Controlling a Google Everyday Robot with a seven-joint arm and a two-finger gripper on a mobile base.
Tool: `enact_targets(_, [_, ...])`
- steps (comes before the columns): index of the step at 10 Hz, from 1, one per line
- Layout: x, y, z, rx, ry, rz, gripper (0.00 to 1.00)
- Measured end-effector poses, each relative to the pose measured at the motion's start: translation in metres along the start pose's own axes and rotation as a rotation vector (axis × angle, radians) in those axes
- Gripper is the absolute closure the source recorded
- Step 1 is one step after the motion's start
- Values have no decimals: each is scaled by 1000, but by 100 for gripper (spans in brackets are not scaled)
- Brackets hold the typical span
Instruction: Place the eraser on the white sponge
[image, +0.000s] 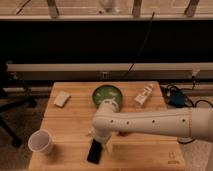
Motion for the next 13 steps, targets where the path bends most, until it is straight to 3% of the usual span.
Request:
enact_targets(4, [-16, 7, 20, -5, -19, -80, 20])
enact_targets(8, [-19, 6, 32, -30, -12, -119, 20])
enact_targets(9, [-19, 4, 33, -40, -6, -126, 24])
enact_targets(13, [-18, 3, 37, -102, 30, -153, 63])
